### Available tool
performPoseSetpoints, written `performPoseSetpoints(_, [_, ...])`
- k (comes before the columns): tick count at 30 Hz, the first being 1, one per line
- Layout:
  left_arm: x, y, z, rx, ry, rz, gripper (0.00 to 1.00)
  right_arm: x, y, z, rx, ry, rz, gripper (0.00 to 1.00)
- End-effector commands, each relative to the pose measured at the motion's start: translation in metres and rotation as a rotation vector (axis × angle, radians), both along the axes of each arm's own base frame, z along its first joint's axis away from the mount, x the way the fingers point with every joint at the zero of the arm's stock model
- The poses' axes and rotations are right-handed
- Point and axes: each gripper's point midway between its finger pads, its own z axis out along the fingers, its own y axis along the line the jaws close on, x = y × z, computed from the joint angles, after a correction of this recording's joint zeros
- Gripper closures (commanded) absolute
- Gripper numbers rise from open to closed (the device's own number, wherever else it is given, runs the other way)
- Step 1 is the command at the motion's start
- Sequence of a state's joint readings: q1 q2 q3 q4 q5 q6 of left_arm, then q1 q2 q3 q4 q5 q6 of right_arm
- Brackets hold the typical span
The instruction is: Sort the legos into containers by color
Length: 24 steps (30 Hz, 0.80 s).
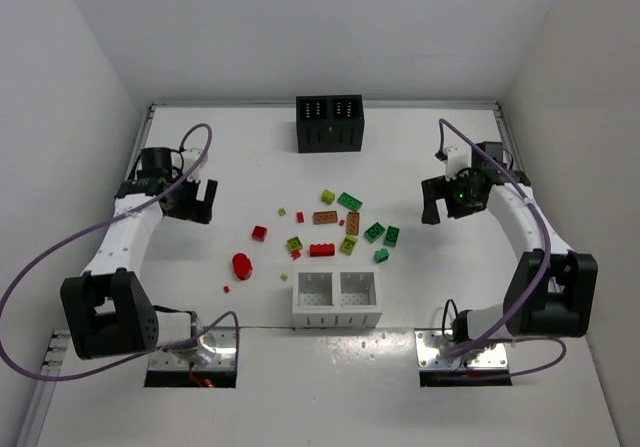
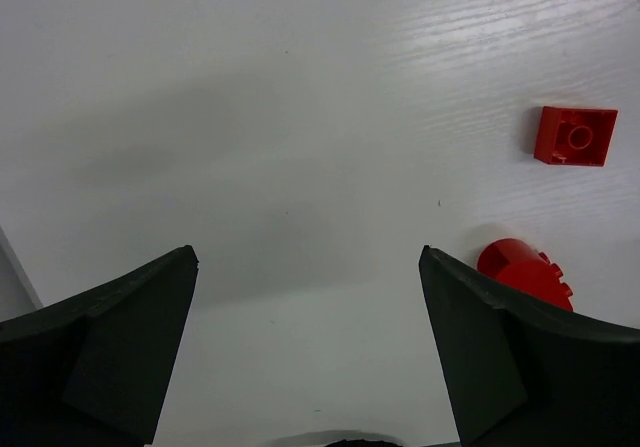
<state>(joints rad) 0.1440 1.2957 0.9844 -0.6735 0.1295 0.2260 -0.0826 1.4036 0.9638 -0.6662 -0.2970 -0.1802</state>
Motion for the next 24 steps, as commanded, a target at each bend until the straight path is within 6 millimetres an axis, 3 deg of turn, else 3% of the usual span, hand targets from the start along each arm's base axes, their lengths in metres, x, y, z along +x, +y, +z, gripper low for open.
performPoseSetpoints(1, [0.001,-0.003,0.006,0.005,-0.070,-0.060,0.00,0.000,0.003,0.001,0.028,0.027,-0.050,0.00])
performPoseSetpoints(7, [-0.009,-0.012,0.000,-0.027,-0.084,-0.084,0.00,-0.014,0.008,0.010,0.030,0.012,-0.030,0.00])
performPoseSetpoints(10, [-0.008,-0.012,-0.002,-0.019,-0.123,-0.085,0.00,-0.020,0.021,0.005,0.083,0.016,0.006,0.00])
performPoseSetpoints(14, [-0.005,-0.013,0.000,-0.045,-0.133,-0.049,0.00,-0.018,0.032,0.001,0.068,0.003,0.081,0.00])
performPoseSetpoints(17, [-0.005,-0.013,0.000,-0.045,-0.133,-0.049,0.00,-0.006,0.029,-0.001,0.009,-0.046,0.078,0.02])
performPoseSetpoints(24, [-0.006,-0.007,-0.003,-0.003,-0.118,-0.027,0.00,-0.004,0.052,-0.017,-0.007,-0.010,0.161,0.03])
